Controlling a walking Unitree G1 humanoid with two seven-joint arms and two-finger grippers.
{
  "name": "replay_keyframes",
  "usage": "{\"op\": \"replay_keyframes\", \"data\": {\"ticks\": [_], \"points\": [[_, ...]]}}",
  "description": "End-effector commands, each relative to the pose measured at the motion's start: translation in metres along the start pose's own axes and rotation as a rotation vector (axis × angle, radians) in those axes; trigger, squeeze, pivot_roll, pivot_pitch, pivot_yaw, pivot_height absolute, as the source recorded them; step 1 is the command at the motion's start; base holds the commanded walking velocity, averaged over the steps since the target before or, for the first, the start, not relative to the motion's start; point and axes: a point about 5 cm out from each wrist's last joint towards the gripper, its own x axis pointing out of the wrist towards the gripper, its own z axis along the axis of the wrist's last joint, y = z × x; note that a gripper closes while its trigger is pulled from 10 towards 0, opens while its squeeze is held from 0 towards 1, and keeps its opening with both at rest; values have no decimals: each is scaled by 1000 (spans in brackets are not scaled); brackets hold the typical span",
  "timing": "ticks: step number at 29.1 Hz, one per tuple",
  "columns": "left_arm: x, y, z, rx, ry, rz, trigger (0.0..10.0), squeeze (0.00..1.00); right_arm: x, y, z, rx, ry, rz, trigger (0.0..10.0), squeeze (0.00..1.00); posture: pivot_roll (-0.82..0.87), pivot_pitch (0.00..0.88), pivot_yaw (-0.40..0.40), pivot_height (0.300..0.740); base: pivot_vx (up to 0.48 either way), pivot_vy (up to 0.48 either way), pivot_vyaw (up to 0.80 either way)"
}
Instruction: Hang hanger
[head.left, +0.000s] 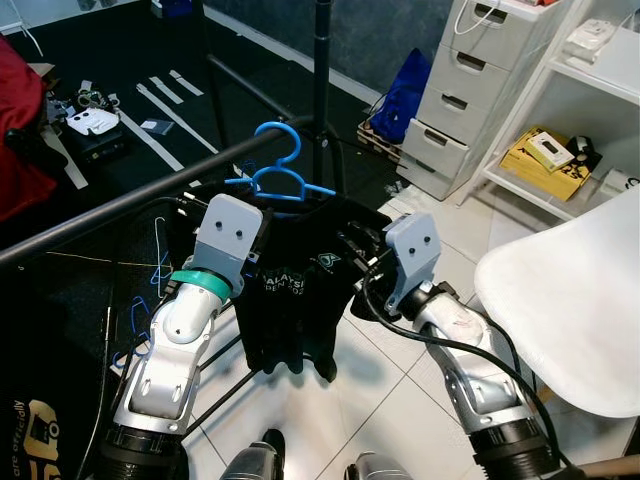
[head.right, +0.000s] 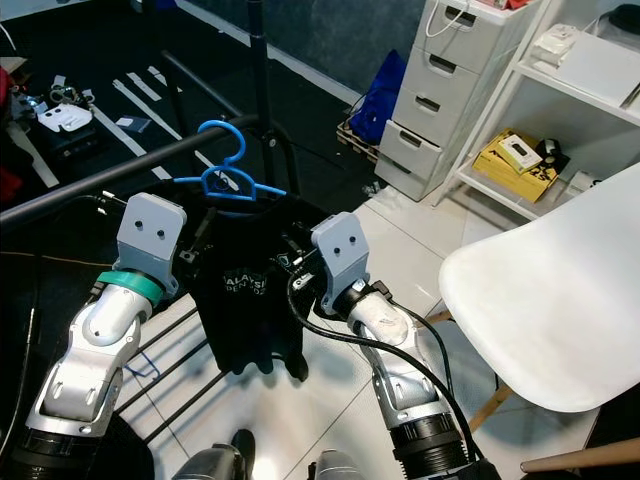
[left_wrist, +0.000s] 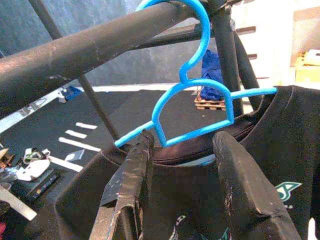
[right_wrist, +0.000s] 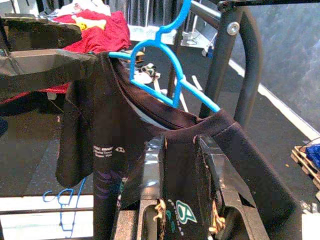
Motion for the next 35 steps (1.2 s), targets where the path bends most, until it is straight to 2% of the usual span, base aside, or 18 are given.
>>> {"op": "replay_keyframes", "data": {"ticks": [1,14,24,31,32,34,35], "points": [[-1,0,0,4,1,-3,10000,0,-2,-2,-5,10,18,-21,10000,0,-97,57,33,740,0,0,0],[1,-9,-1,-13,14,-53,10000,0,-3,-2,-10,62,29,-67,10000,0,-101,65,29,740,0,0,0],[1,-10,-2,-14,19,-59,10000,0,-5,-3,-12,64,35,-81,10000,0,-104,69,34,740,0,0,0],[1,-10,-2,-8,20,-61,10000,0,-5,-7,-10,37,32,-102,10000,0,-101,72,35,740,0,0,0],[1,-9,-2,-5,21,-62,10000,0,-5,-16,-7,-6,25,-142,10000,0,-102,72,37,740,0,0,0],[1,-9,-2,-5,21,-62,10000,0,-5,-16,-7,-6,25,-142,10000,0,-102,72,37,740,0,0,0],[1,-9,-2,-1,22,-64,10000,0,-2,-26,-2,-32,11,-168,10000,416,-97,70,38,740,0,0,0]]}}
